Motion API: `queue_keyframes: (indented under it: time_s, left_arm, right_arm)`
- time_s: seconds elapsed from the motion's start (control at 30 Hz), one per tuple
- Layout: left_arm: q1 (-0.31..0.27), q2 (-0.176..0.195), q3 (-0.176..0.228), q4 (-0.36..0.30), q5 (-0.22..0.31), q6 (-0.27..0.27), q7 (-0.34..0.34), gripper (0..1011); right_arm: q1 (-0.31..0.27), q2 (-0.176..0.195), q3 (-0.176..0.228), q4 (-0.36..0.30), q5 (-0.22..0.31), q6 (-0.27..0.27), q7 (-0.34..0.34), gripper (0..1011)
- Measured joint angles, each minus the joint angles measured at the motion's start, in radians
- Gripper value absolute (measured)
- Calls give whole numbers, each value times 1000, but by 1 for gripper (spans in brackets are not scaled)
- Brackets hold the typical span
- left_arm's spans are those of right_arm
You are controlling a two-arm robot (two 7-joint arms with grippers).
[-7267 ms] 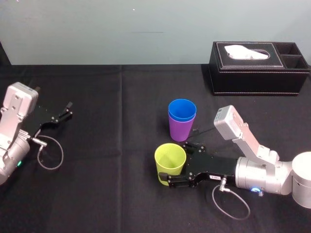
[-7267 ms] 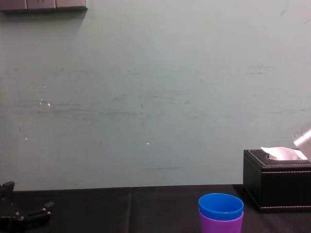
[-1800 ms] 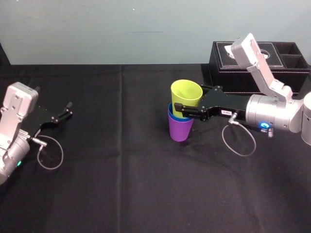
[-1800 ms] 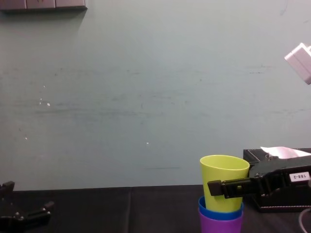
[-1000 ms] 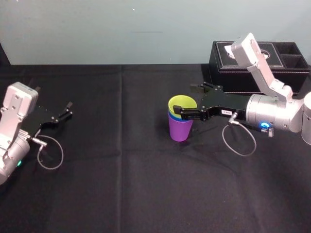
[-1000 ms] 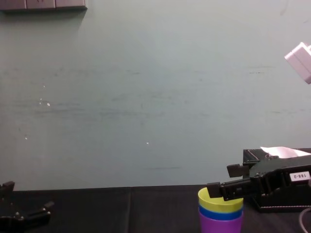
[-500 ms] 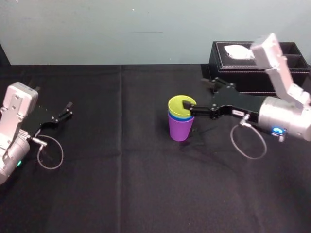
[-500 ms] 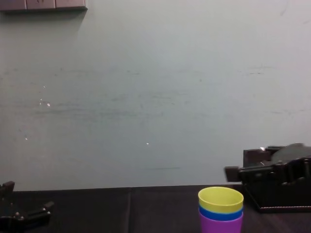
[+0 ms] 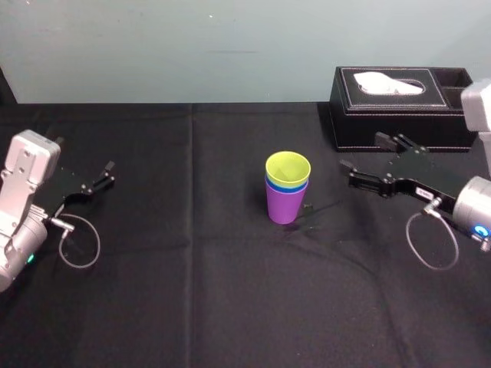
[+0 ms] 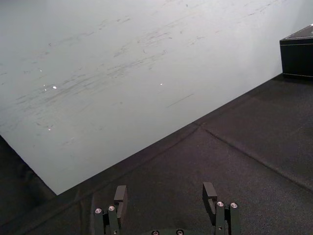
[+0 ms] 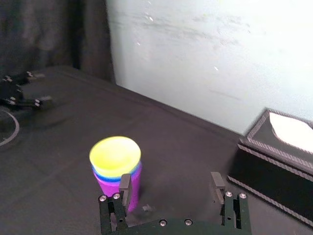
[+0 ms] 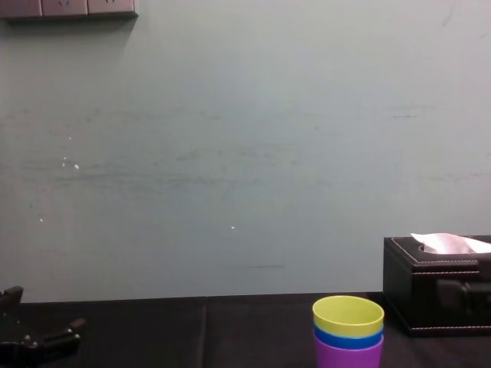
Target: Stack the three plastic cups sequentially using one hand.
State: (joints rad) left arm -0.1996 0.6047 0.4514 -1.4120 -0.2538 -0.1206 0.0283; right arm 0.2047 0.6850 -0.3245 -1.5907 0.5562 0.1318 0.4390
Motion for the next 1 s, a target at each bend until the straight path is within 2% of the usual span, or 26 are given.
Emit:
queue_keyframes:
  time_s: [0.2,0.57,1.0]
  left_arm:
    - [0,0,0,0,0,0,0,1011]
    - [0,0,0,0,0,0,0,1011]
    - [0,0,0,0,0,0,0,1011]
  right_arm:
    - [-31,-9,23,51,-1,-9,-2,1002]
    - [-35,-39,30,119,-21,-10,11,1003]
    - [-35,-38,30,117,-22,-9,11,1003]
